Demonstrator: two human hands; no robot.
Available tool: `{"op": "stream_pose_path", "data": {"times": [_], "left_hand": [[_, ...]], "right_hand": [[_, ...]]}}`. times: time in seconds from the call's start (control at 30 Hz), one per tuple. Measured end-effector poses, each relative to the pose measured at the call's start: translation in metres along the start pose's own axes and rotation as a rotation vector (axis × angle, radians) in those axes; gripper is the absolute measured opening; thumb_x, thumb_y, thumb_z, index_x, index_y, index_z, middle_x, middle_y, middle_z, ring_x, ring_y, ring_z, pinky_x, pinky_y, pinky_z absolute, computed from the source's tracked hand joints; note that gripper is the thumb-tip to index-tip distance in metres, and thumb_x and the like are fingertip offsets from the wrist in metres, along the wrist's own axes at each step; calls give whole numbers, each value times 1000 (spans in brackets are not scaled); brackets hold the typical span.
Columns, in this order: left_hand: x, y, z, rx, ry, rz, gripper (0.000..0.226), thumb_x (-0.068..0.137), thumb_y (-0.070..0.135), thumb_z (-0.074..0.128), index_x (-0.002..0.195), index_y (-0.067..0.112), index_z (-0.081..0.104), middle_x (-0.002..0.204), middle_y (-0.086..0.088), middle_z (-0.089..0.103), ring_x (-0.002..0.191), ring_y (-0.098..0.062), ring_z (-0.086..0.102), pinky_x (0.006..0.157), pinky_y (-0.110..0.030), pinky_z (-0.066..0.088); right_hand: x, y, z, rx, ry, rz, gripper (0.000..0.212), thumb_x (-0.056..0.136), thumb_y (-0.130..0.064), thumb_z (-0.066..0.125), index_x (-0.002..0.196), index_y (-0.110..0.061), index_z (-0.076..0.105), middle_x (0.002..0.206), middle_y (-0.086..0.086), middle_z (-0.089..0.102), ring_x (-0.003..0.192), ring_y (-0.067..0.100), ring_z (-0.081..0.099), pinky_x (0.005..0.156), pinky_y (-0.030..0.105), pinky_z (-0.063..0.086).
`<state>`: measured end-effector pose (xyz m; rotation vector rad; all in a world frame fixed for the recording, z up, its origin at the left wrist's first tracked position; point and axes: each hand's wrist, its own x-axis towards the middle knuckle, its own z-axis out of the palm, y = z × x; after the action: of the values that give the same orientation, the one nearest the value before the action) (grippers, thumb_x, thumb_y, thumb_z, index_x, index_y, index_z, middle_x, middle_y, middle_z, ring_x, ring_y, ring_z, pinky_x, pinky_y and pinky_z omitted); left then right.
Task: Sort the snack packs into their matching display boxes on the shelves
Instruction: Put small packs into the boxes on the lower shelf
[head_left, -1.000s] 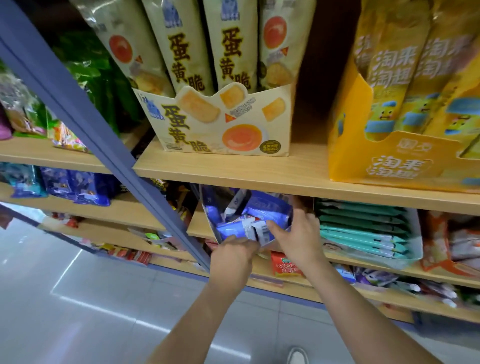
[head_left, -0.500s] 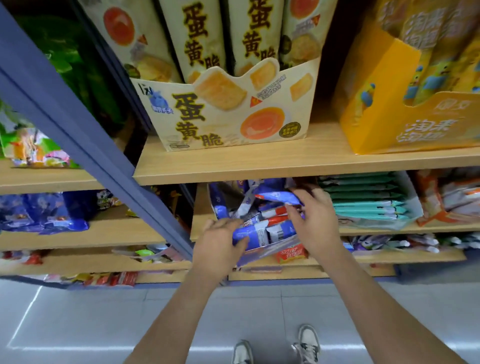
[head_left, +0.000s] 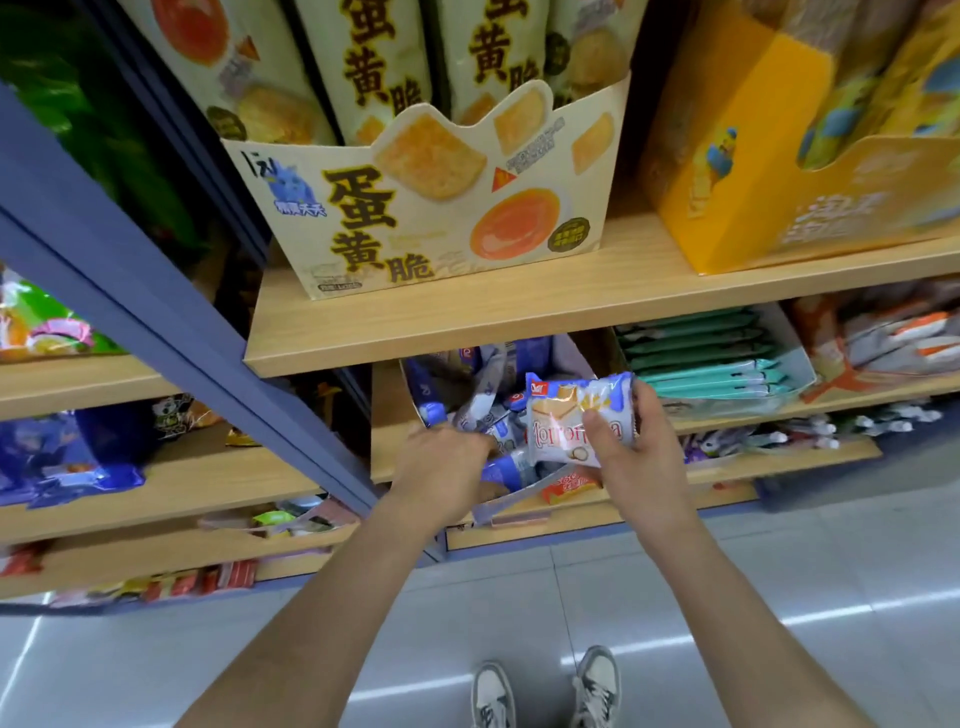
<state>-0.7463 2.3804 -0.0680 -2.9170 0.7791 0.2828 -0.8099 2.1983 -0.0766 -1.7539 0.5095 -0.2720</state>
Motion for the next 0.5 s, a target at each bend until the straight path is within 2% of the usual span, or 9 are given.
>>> {"op": "stream_pose_path", "data": {"times": [0.1, 0.2, 0.3, 0.33, 0.4, 0.47, 0.5], "left_hand": [[9, 2, 0, 50, -43, -33, 17, 85, 35, 60, 95, 24, 65, 93, 0, 68, 98, -23, 63, 76, -34, 26], [14, -8, 1, 0, 6, -142, 27, 82, 41, 62, 103, 24, 64, 98, -1, 67, 102, -24, 59, 81, -33, 37], [17, -19, 8, -30, 100, -225, 32, 85, 42, 63, 111, 24, 63, 101, -1, 67, 106, -25, 55, 83, -33, 42], [18, -21, 9, -35, 108, -235, 33, 86, 43, 63, 113, 24, 63, 102, -1, 68, 106, -25, 55, 84, -34, 43], [20, -24, 9, -95, 97, -248, 36, 86, 46, 65, 117, 27, 63, 102, -2, 69, 105, -26, 57, 82, -34, 45], [22, -29, 5, -219, 79, -264, 39, 85, 45, 68, 120, 30, 62, 103, -4, 70, 103, -27, 61, 77, -34, 50], [22, -32, 3, -272, 76, -269, 40, 84, 43, 70, 121, 30, 62, 104, -5, 71, 102, -28, 63, 77, -34, 51]], "right_hand": [[-4, -1, 2, 7, -81, -68, 54, 95, -7, 59, 137, -35, 42, 113, -13, 63, 96, 2, 67, 73, 26, 59], [-5, 0, -1, -80, -156, -185, 64, 96, -4, 56, 138, -48, 35, 126, -7, 58, 105, 5, 64, 75, 26, 58], [-2, -3, -2, -120, -188, -183, 67, 94, -6, 62, 142, -42, 33, 120, -15, 58, 100, -1, 64, 69, 16, 55], [1, -4, -1, -136, -186, -187, 64, 92, -8, 64, 142, -37, 37, 119, -14, 60, 100, 1, 65, 70, 15, 55], [4, -10, 4, -246, -185, -248, 54, 91, -13, 66, 138, -30, 46, 120, -7, 63, 104, 10, 64, 79, 25, 56], [6, -20, 12, -355, -230, -326, 54, 92, -16, 64, 138, -34, 44, 123, -4, 60, 106, 15, 61, 83, 36, 57], [7, -25, 16, -426, -259, -350, 57, 92, -15, 63, 139, -37, 40, 124, -2, 56, 103, 16, 60, 82, 37, 56]]}}
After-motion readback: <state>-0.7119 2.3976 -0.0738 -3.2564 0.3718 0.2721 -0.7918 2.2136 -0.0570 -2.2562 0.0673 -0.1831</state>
